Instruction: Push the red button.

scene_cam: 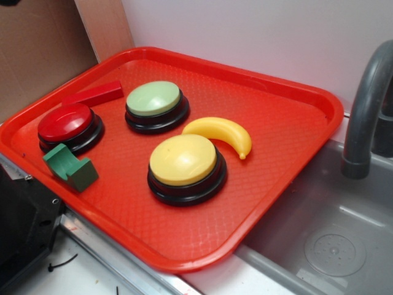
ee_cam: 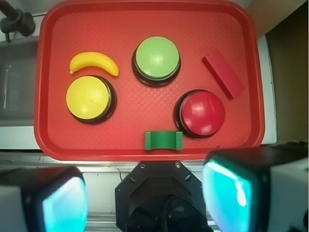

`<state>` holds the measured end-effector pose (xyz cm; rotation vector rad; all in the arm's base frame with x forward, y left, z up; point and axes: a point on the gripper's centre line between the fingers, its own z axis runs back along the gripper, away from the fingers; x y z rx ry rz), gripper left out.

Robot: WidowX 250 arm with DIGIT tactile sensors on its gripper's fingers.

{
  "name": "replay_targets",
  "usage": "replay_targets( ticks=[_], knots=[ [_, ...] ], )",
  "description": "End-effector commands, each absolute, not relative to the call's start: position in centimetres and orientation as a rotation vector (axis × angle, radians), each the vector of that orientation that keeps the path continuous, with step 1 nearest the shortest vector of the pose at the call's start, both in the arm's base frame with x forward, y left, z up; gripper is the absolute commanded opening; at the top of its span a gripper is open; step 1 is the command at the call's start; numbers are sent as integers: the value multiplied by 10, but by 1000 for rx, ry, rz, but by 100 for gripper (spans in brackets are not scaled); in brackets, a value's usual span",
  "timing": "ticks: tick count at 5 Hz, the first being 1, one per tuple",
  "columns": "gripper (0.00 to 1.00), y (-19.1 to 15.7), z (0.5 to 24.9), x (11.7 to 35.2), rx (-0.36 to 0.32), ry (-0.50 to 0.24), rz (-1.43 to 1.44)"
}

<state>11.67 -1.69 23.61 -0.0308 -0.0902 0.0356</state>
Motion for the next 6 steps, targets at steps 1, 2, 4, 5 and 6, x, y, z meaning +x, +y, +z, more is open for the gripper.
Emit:
replay_targets(
  ticks=[1, 2, 4, 5, 6],
  knots=[
    [100, -17, 236, 117, -31, -90, 36],
    [100, 18, 186, 160, -25, -79, 268],
    [100, 57, 102, 185, 16, -44, 357],
    [100, 66, 81, 183, 44, -11, 371],
    [100, 81, 70, 168, 45, 9, 376]
  ],
)
